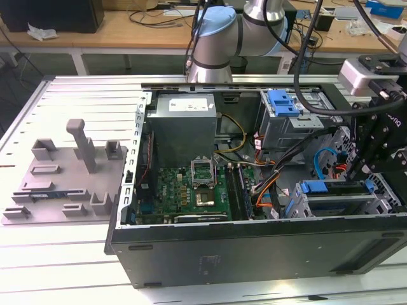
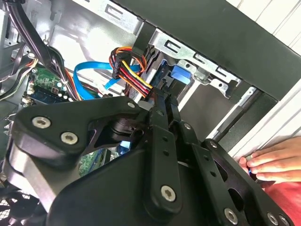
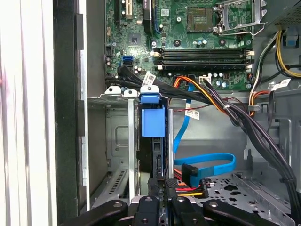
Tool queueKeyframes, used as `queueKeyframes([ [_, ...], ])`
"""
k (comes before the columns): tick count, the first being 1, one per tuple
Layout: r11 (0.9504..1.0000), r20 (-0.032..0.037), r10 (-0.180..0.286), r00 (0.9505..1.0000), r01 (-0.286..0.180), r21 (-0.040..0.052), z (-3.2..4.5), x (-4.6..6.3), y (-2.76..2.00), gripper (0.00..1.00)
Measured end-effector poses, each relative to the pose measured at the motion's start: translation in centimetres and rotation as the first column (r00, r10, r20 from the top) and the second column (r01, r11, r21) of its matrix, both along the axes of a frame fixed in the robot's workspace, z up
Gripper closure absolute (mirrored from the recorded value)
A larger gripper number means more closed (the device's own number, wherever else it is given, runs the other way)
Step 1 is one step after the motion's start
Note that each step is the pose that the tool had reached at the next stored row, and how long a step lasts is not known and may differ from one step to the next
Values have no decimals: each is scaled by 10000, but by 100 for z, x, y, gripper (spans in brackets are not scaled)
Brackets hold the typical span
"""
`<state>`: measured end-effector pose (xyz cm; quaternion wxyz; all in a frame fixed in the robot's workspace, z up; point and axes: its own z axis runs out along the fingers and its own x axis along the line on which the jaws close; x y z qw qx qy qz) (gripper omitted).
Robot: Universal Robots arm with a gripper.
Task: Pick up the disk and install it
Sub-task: 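Insert the first disk wire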
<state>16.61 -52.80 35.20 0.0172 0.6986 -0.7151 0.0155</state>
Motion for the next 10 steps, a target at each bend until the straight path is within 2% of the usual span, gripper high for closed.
queueKeyframes([
  [2, 10000, 0, 0, 10000, 0, -2, 26, 0, 0, 84],
  [10, 10000, 0, 0, 10000, 0, 0, 17, -4, 16, 84],
])
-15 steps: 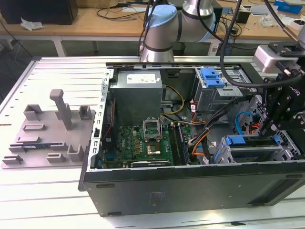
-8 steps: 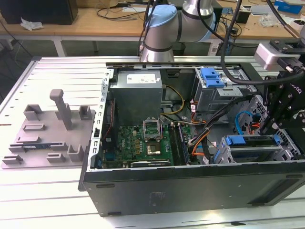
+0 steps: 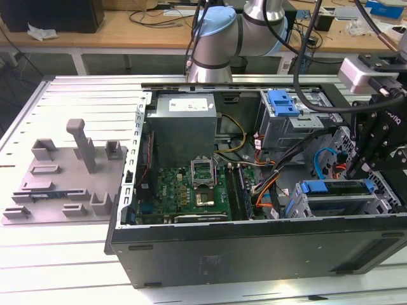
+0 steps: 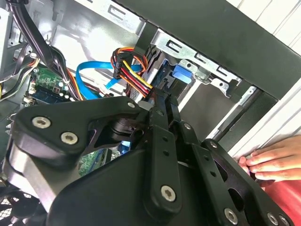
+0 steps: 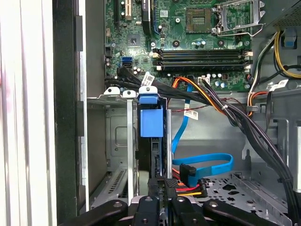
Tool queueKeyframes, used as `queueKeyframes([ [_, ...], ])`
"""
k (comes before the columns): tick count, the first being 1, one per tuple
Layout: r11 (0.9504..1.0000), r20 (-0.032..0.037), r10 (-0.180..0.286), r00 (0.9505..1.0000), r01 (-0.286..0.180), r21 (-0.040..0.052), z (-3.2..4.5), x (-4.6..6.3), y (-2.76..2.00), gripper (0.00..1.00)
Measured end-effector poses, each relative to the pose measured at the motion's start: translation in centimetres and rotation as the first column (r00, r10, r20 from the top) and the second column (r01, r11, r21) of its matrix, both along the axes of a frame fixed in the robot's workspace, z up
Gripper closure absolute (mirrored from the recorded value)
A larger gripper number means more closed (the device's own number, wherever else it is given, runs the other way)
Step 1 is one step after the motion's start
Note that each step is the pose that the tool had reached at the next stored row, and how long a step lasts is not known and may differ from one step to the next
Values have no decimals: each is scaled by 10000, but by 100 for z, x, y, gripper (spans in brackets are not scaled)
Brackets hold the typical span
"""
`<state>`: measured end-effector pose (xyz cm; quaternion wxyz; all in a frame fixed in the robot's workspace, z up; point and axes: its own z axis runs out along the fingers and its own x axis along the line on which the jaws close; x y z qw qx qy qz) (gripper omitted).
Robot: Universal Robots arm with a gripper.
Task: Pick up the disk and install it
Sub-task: 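Insert the first disk wire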
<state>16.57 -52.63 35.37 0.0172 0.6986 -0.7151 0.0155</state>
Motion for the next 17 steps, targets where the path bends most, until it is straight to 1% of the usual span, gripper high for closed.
queueKeyframes([
  [17, 10000, 1, 0, 10000, 0, -1, -63, 0, 9, 84],
])
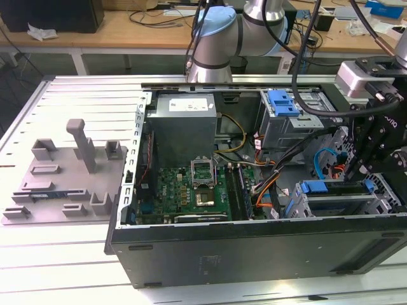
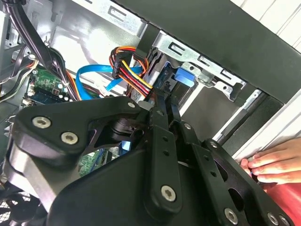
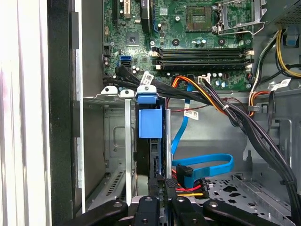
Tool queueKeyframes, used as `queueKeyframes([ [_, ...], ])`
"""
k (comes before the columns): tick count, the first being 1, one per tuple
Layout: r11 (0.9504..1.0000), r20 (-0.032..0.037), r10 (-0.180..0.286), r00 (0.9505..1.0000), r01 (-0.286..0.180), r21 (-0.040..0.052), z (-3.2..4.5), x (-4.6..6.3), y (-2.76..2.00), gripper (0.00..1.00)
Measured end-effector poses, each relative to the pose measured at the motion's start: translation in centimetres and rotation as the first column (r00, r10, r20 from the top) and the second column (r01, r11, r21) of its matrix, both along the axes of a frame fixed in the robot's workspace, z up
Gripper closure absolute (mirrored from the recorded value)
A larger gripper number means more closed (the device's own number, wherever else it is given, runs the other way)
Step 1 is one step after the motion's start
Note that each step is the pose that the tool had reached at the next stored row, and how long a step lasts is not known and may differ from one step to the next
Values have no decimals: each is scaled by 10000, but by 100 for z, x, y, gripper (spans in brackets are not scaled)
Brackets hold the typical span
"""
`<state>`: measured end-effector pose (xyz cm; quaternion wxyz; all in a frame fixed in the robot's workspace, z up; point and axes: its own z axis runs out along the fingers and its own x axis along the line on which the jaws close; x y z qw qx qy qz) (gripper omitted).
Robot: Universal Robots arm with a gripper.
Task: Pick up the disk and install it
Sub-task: 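Insert the first disk wire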
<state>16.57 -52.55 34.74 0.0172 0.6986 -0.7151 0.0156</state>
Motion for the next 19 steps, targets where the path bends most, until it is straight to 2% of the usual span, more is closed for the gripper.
queueKeyframes([
  [19, 10000, 0, 0, 10000, 0, 2, -46, 5, -3, 84],
])
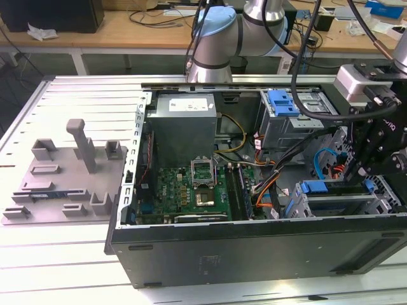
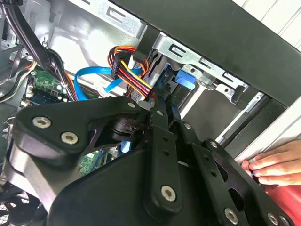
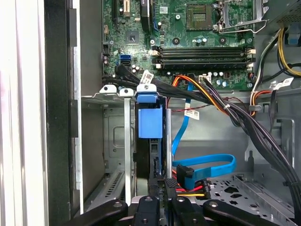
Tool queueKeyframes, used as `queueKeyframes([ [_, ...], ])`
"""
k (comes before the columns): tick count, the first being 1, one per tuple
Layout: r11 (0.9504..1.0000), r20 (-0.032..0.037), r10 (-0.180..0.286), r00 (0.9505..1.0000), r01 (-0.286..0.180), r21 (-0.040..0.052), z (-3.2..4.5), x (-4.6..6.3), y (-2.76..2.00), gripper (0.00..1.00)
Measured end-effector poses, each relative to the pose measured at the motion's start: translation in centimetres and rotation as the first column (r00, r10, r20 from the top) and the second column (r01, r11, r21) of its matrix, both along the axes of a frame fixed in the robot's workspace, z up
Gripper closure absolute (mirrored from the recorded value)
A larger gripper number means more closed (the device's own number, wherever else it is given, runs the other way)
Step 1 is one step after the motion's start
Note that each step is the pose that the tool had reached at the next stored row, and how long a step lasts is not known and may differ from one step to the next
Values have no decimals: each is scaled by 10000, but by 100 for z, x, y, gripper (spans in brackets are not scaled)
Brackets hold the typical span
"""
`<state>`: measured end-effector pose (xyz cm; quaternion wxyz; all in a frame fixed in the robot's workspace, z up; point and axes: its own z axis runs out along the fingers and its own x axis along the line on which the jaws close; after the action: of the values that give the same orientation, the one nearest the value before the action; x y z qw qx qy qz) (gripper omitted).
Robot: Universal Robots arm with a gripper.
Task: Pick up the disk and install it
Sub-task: 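Insert the first disk wire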
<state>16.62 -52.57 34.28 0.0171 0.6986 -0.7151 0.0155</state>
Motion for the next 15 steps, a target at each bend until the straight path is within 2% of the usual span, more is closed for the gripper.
queueKeyframes([
  [5, 10000, -2, 0, 10000, 0, 11, 2, 0, 0, 84],
  [6, 10000, -1, 0, 10000, 0, 5, 72, 0, 0, 84],
  [7, 10000, -1, 0, 10000, 0, 6, 96, 0, -1, 84],
  [15, 10000, 4, 1, 10000, -1, 3, 99, 0, -21, 84],
])
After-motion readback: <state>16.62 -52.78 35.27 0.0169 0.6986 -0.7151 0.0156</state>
